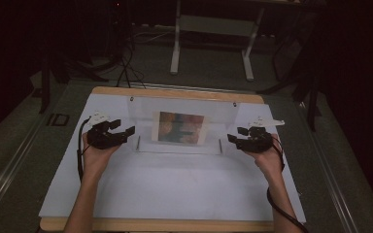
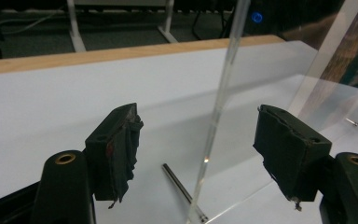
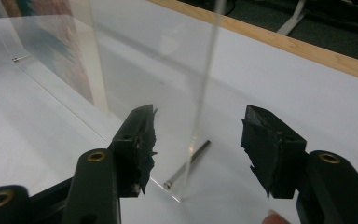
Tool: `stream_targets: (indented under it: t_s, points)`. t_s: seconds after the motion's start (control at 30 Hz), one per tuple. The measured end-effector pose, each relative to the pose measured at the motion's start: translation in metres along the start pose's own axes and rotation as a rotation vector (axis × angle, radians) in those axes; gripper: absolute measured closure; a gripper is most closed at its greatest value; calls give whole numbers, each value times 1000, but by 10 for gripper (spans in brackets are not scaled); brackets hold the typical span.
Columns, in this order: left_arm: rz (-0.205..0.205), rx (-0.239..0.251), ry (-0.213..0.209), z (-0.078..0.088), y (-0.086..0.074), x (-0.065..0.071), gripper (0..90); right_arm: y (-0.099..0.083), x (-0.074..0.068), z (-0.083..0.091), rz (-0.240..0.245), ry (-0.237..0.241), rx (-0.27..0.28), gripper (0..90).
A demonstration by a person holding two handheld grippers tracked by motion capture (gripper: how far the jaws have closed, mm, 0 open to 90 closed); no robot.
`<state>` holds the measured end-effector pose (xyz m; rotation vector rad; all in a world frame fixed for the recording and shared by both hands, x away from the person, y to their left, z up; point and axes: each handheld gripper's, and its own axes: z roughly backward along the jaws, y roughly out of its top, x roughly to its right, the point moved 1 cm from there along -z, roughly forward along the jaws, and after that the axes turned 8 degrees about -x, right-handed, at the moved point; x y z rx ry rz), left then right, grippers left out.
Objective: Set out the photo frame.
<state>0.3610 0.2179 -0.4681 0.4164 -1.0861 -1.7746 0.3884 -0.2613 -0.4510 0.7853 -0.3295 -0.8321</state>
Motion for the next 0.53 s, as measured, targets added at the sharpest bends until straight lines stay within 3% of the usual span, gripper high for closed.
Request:
stream_targets:
  t_s: [0.2, 0.53]
  points:
    - [17, 2, 20, 6, 0, -7, 315, -4, 11, 7, -23, -4, 0, 443]
    - [54, -60, 66, 2, -6, -22, 318, -13, 26, 0, -56, -1, -46, 444]
